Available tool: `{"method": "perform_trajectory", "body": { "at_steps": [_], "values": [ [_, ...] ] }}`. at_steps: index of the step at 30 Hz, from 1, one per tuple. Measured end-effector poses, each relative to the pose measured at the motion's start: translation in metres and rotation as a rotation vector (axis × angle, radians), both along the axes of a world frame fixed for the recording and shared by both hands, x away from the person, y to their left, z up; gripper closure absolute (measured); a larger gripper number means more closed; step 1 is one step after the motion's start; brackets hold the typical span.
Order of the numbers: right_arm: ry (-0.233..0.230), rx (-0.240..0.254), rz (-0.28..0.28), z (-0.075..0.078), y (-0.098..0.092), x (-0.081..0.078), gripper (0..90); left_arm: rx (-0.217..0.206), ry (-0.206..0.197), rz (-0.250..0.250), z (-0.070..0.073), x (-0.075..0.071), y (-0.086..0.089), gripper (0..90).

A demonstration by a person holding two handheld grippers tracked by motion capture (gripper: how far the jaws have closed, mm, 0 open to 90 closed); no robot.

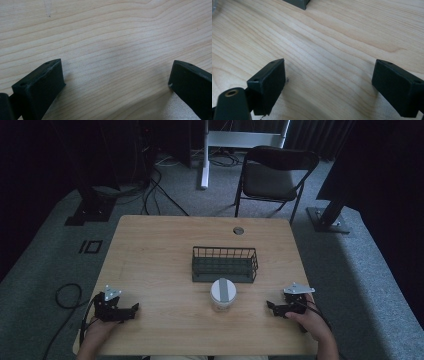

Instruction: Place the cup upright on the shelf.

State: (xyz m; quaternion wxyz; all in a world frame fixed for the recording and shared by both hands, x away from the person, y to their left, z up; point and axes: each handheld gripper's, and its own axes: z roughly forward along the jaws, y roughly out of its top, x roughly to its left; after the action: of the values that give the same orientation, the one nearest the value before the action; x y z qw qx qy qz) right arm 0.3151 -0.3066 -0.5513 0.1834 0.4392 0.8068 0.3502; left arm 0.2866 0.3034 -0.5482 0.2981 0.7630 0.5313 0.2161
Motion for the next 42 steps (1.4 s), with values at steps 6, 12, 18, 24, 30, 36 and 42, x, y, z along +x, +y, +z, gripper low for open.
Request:
{"method": "perform_trajectory", "body": {
  "at_steps": [6, 12, 18, 24, 30, 36, 42],
  "values": [
    [-0.025, 0.022, 0.025, 0.003, 0.000, -0.003, 11.4, 0.000, 0.000, 0.000, 0.000, 0.000, 0.000, 0.1],
    [-0.043, 0.036, 0.051, 0.008, 0.005, -0.004, 11.4, 0.000, 0.000, 0.000, 0.000, 0.000, 0.000, 0.1],
    [-0.053, 0.044, 0.078, 0.011, 0.008, -0.006, 11.4, 0.000, 0.000, 0.000, 0.000, 0.000, 0.000, 0.1],
    [-0.064, 0.067, 0.106, 0.014, 0.013, -0.008, 11.4, 0.000, 0.000, 0.000, 0.000, 0.000, 0.000, 0.1],
    [-0.077, 0.075, 0.131, 0.017, 0.019, -0.010, 11.4, 0.000, 0.000, 0.001, 0.000, 0.000, 0.000, 0.1],
    [-0.085, 0.074, 0.156, 0.017, 0.025, -0.011, 13.6, 0.000, 0.000, 0.000, 0.000, 0.000, 0.000, 0.1],
    [-0.085, 0.083, 0.191, 0.017, 0.035, -0.013, 13.4, 0.000, 0.000, 0.000, 0.000, 0.000, 0.000, 0.1]
  ]
}}
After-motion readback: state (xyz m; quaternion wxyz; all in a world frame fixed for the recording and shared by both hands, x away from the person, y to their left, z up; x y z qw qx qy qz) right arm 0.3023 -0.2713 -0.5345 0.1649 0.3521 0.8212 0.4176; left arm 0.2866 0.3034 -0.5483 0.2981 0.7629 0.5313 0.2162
